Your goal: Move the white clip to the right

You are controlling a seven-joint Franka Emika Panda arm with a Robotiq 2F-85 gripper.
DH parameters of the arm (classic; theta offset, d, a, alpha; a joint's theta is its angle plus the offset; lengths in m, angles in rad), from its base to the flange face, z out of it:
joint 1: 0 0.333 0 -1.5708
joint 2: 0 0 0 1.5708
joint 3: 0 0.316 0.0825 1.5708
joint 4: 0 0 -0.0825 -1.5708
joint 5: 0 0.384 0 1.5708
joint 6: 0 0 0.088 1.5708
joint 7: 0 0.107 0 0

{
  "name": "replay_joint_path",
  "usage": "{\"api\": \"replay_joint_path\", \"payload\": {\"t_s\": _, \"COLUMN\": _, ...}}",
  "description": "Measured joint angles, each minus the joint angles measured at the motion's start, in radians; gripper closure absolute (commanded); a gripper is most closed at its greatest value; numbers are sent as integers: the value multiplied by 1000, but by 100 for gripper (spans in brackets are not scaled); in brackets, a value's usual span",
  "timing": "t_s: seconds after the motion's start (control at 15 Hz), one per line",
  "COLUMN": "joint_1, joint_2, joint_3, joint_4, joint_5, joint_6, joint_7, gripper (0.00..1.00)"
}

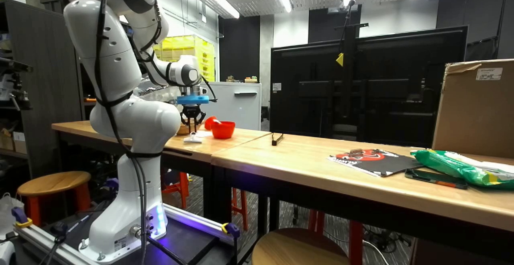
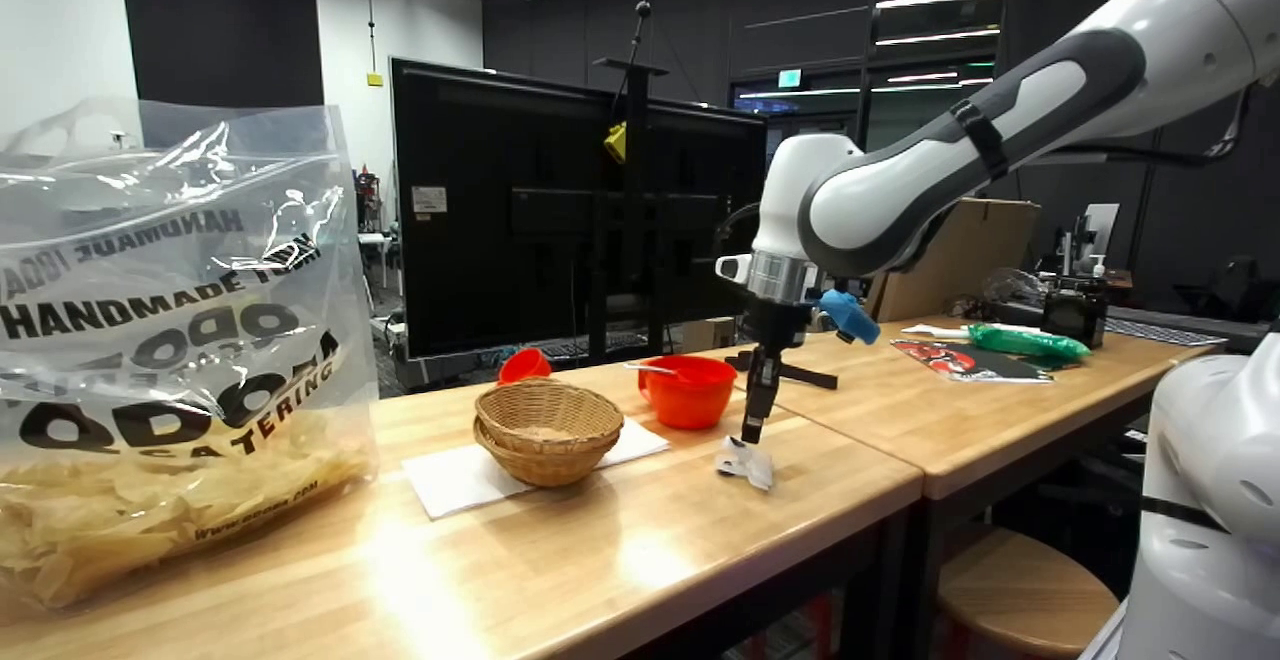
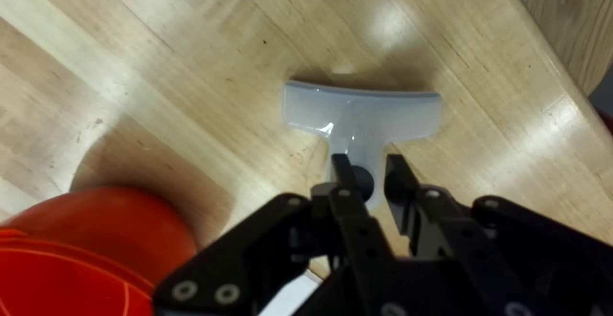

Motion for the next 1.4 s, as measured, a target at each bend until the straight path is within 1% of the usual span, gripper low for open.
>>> {"api": "replay_joint_path", "payload": {"t_s": 0.27, "joint_1": -1, "joint_2": -17, "joint_3": 5, "joint_4": -3, "joint_5": -20, "joint_6": -1, "joint_7": 32, "gripper": 17}}
{"api": "replay_joint_path", "payload": {"t_s": 0.4, "joint_1": -1, "joint_2": -25, "joint_3": 7, "joint_4": -5, "joint_5": -24, "joint_6": -2, "joint_7": 42, "gripper": 5}}
{"api": "replay_joint_path", "payload": {"t_s": 0.47, "joint_1": -1, "joint_2": -28, "joint_3": 8, "joint_4": -7, "joint_5": -24, "joint_6": -2, "joint_7": 48, "gripper": 1}}
{"api": "replay_joint_path", "payload": {"t_s": 0.87, "joint_1": -1, "joint_2": -25, "joint_3": 8, "joint_4": -29, "joint_5": -24, "joint_6": 0, "joint_7": 53, "gripper": 0}}
{"api": "replay_joint_path", "payload": {"t_s": 1.4, "joint_1": -1, "joint_2": 14, "joint_3": 4, "joint_4": -36, "joint_5": -24, "joint_6": 5, "joint_7": 53, "gripper": 0}}
